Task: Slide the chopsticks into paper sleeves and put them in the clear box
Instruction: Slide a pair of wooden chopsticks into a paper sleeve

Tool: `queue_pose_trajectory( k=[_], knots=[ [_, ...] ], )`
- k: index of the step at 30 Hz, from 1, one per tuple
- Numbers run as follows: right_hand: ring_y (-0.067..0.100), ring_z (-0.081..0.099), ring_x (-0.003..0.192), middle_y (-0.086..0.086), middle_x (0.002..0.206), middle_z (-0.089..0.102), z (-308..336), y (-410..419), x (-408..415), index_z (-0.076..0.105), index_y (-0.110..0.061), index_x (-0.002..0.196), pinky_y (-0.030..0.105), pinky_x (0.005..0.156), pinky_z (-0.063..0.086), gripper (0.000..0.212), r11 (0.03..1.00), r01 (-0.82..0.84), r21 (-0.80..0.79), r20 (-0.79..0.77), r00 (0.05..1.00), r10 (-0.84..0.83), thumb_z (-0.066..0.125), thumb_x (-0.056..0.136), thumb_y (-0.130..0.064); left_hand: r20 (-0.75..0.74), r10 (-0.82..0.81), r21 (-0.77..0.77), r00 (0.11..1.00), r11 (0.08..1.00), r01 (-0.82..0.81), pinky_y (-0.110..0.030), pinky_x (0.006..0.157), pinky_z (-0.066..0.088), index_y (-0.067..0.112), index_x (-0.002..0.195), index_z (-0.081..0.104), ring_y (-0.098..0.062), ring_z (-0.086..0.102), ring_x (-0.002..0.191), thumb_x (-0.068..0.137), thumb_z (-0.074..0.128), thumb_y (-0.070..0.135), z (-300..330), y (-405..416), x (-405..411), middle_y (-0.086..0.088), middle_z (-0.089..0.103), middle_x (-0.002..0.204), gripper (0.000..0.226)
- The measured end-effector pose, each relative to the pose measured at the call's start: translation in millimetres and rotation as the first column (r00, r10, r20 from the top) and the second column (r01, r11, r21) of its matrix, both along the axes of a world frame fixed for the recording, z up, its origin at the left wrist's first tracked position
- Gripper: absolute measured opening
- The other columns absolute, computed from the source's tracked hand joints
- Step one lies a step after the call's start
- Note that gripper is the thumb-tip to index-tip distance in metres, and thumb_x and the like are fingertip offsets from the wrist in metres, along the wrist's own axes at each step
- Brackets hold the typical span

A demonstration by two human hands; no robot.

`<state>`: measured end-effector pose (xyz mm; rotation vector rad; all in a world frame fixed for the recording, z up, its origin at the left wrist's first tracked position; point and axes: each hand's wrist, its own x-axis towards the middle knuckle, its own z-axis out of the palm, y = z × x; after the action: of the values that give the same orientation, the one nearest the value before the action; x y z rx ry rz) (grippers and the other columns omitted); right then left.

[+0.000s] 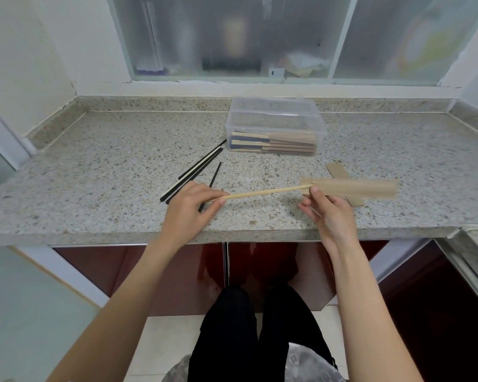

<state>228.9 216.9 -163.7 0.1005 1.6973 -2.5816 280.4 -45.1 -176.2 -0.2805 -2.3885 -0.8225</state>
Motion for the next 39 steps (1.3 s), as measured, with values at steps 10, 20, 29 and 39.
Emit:
queue_pose_trajectory(
  k=[10,20,29,39],
  knots=[
    [0.013,0.066,0.073,-0.002,0.068,0.068,-2.1,1.4,2.9,0.066,-0.009,0.075,0.033,0.081,0.058,0.02,0.999,0.053,-0.002,0.021,0.998,-0.053,0.061,0.09,-0.021,0.015,0.007,0.018,1.0,1.0,-0.007,-0.025,0.071,0.045,0.024,0.101,0.072,-0.009,0.052,0.081,0.088,0.053,0.044,-5.4,0.2,1.5,0.013,0.066,0.084,0.031],
    [0.006,0.066,0.064,-0.004,0.062,0.069,3.1,2.2,7.1,0.071,-0.007,0.081,0.028,0.079,0.058,0.014,0.971,0.121,0.208,-0.116,0.988,-0.099,0.064,0.089,-0.016,-0.009,0.007,0.014,1.0,1.0,-0.007,-0.017,0.071,0.039,0.026,0.101,0.072,-0.009,0.052,0.08,0.087,0.055,0.042,-2.5,-1.5,3.6,0.012,0.066,0.082,0.027],
    [0.016,0.067,0.095,0.0,0.086,0.073,0.2,6.1,9.4,0.069,0.0,0.095,0.034,0.092,0.053,0.018,0.99,0.08,0.114,-0.109,0.992,-0.067,0.064,0.086,-0.015,-0.004,0.006,0.017,1.0,1.0,-0.006,-0.027,0.07,0.044,0.024,0.1,0.073,-0.013,0.052,0.079,0.087,0.055,0.042,-3.9,0.8,6.3,0.013,0.064,0.082,0.028],
    [0.009,0.068,0.088,-0.008,0.079,0.072,5.4,4.7,13.6,0.059,-0.014,0.116,0.027,0.088,0.053,0.038,0.974,0.155,0.165,-0.165,0.978,-0.127,0.07,0.081,-0.001,-0.008,0.007,0.015,1.0,1.0,-0.007,-0.03,0.072,0.045,0.023,0.099,0.073,-0.014,0.054,0.081,0.087,0.056,0.04,-6.5,6.0,4.6,0.012,0.067,0.084,0.027]
  ],
)
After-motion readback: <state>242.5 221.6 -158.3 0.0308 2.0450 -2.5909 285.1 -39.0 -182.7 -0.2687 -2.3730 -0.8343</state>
